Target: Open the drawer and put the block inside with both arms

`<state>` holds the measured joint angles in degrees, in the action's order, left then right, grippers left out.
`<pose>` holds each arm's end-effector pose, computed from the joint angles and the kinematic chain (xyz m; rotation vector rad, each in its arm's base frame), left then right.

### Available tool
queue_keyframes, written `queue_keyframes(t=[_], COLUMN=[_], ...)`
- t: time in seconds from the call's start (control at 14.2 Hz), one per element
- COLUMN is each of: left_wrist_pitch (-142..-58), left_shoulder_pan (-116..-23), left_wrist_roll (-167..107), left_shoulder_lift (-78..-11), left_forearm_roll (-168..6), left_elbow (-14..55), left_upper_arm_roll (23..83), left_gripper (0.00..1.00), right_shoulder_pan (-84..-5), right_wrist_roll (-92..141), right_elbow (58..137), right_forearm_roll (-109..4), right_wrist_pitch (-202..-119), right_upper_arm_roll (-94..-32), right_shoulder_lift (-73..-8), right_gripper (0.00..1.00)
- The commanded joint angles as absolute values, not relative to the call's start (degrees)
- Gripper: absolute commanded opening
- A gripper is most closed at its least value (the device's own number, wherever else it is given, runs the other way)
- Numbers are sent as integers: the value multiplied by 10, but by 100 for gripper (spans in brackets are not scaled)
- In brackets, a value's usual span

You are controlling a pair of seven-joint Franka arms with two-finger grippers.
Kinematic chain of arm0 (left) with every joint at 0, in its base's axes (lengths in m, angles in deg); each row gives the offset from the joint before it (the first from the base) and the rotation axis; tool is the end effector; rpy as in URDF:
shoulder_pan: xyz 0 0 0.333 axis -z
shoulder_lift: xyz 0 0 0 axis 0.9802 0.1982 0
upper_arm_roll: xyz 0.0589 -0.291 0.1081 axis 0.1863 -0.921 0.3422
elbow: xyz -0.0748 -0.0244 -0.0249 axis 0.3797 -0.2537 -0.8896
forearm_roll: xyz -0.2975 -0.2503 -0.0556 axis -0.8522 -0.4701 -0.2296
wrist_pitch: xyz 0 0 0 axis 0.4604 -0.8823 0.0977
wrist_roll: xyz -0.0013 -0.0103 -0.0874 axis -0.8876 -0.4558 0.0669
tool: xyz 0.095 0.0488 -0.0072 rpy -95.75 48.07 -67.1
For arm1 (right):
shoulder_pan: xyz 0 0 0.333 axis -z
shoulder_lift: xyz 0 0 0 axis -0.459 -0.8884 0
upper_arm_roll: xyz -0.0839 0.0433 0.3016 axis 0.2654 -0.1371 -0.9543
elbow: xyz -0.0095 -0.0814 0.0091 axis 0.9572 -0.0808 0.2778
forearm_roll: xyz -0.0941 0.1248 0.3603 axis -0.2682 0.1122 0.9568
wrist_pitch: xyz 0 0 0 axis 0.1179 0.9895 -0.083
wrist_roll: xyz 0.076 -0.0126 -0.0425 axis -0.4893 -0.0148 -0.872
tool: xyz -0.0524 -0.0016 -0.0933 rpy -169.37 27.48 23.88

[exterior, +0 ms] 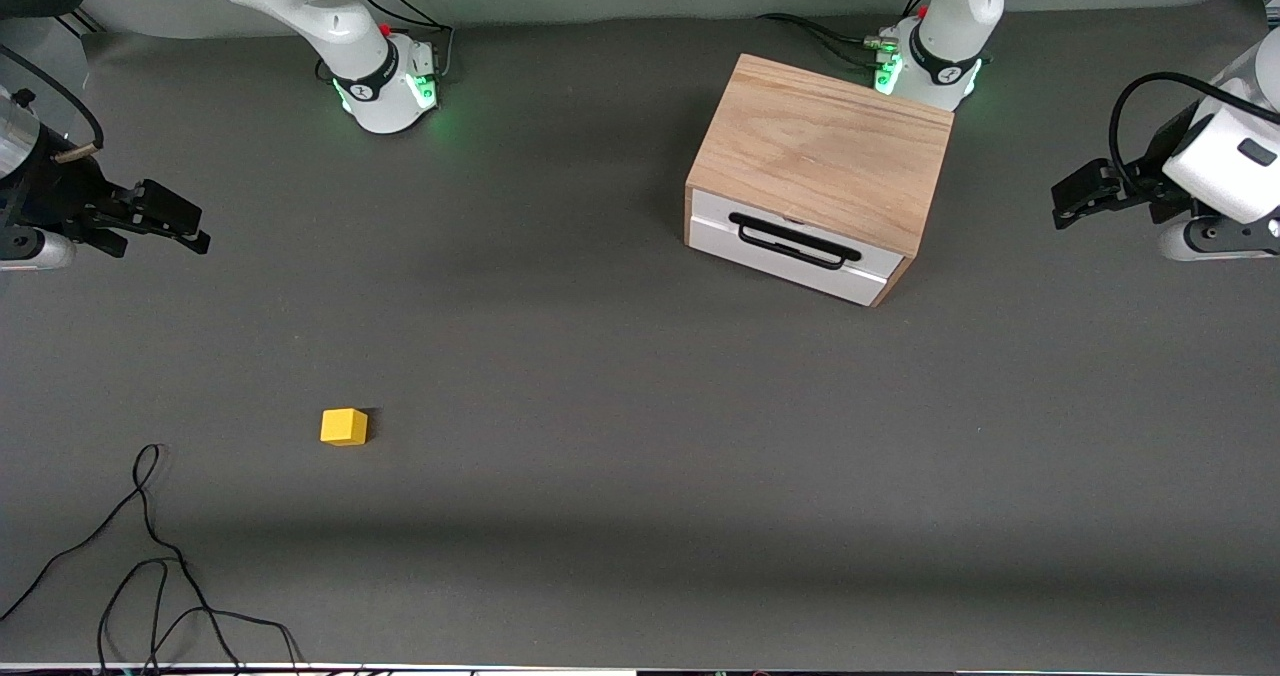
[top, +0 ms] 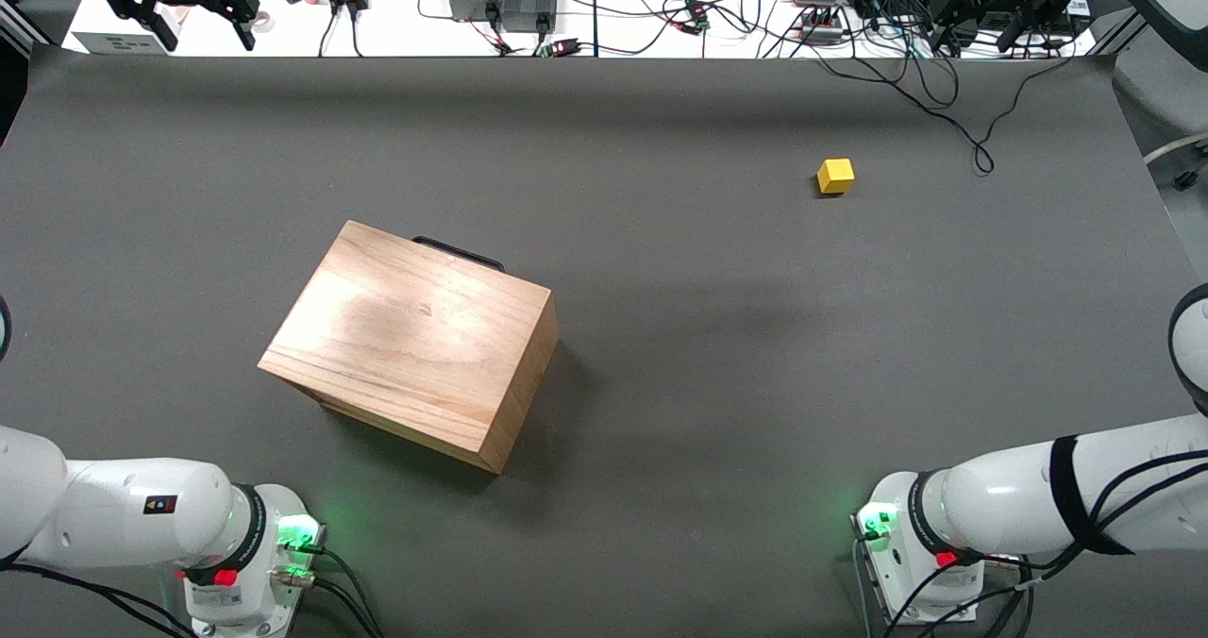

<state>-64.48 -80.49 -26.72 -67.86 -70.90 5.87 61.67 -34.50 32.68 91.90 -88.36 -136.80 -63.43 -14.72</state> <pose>0.5466 -0.0694 0.6360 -3.1156 -0.0517 0.1326 0.5419 0.0213 0.6248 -3.1178 0.0333 -0.0230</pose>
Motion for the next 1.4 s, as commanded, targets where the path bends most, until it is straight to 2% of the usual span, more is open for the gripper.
queue_keyframes(t=[0.0, 0.91, 1.33], left_wrist_pitch=[-638, -623, -630], left_shoulder_pan=[-809, -805, -802], left_wrist_roll=[-276, -265, -68], left_shoulder_lift=[-674, -674, -663], left_forearm_roll=[-703, -706, -766], left_elbow=[45, 48, 48], left_upper_arm_roll=[613, 612, 612], left_gripper=[100, 99, 98], right_shoulder_pan=[-348, -349, -349], right_wrist_roll=[321, 312, 312], right_elbow=[905, 907, 908], right_forearm_roll=[-886, -887, -886], right_wrist_pitch=[-1356, -1367, -1383], right_upper_arm_roll=[-632, -632, -633], right_shoulder_lift=[-153, -164, -177], right_gripper=[100, 100, 100])
